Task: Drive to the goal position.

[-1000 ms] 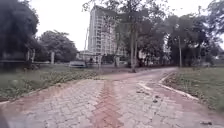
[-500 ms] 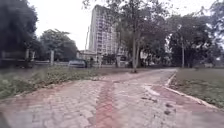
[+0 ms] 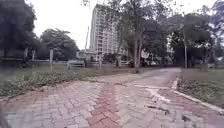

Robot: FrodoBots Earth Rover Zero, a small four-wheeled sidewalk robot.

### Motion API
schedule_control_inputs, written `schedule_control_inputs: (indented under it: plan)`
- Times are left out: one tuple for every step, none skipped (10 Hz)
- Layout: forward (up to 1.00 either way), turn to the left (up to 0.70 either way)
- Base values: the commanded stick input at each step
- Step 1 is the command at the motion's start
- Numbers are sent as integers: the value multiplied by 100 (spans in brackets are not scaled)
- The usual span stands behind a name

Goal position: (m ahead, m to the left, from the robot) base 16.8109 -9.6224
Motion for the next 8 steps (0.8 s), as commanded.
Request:
schedule_control_inputs:
  plan:
    - [70, 0]
    - [70, 0]
    - [70, 0]
    - [70, 0]
    - [70, -2]
    - [70, -3]
    - [70, -21]
    - [70, -31]
